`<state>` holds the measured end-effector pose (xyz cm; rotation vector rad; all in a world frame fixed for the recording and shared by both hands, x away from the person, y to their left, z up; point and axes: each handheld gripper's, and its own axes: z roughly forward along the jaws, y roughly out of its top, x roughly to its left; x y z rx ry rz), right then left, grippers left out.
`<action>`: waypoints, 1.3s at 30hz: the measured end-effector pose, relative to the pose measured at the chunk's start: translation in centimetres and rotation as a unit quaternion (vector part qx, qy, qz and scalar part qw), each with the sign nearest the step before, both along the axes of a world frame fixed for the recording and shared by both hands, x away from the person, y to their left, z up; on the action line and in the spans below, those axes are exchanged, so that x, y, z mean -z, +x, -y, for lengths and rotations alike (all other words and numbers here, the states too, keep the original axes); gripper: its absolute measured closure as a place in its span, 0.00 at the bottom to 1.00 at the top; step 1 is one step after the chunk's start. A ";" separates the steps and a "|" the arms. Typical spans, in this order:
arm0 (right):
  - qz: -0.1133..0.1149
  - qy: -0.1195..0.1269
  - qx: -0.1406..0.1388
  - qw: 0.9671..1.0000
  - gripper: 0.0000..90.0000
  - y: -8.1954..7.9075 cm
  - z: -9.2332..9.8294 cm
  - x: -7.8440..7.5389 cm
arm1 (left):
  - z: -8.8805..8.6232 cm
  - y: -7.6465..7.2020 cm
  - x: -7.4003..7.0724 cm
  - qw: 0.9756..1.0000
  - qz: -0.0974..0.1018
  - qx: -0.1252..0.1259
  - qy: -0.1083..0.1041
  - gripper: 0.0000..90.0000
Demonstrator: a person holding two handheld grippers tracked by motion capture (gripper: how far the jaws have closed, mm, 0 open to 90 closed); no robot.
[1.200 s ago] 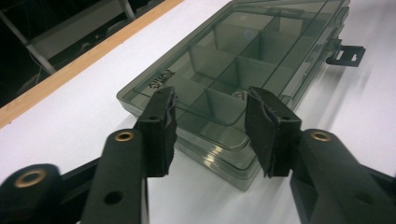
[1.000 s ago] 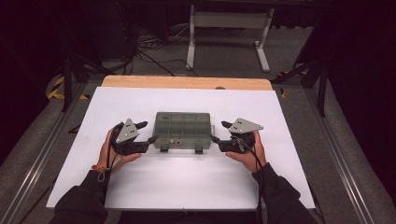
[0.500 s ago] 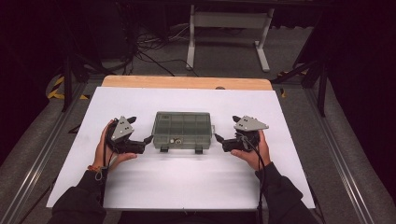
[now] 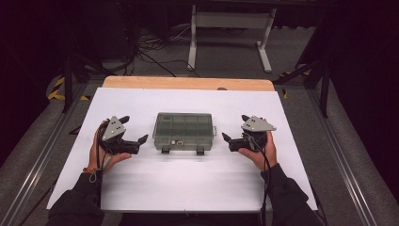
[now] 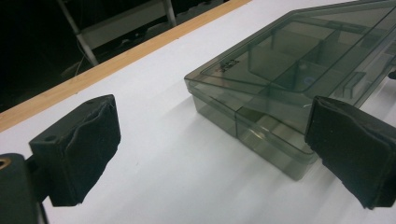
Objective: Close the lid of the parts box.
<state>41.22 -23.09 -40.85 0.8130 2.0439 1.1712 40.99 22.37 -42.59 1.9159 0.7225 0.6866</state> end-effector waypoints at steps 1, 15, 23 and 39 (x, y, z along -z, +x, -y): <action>0.003 -0.002 0.005 1.000 0.04 -0.1 0.2 0.0 | -0.2 -0.1 0.0 1.000 0.000 0.002 -0.003 0.04; 0.011 -0.007 0.044 0.999 0.05 -0.8 3.0 -0.2 | -1.6 -1.1 0.4 1.000 -0.003 0.001 0.001 0.03; 0.012 -0.013 0.061 0.998 0.05 -1.8 4.4 -0.1 | -2.0 -2.0 1.1 1.000 -0.013 0.005 0.011 0.03; 0.003 -0.017 0.069 0.997 0.05 -4.5 6.2 1.3 | -2.9 -4.2 1.5 1.000 -0.016 0.011 0.012 0.03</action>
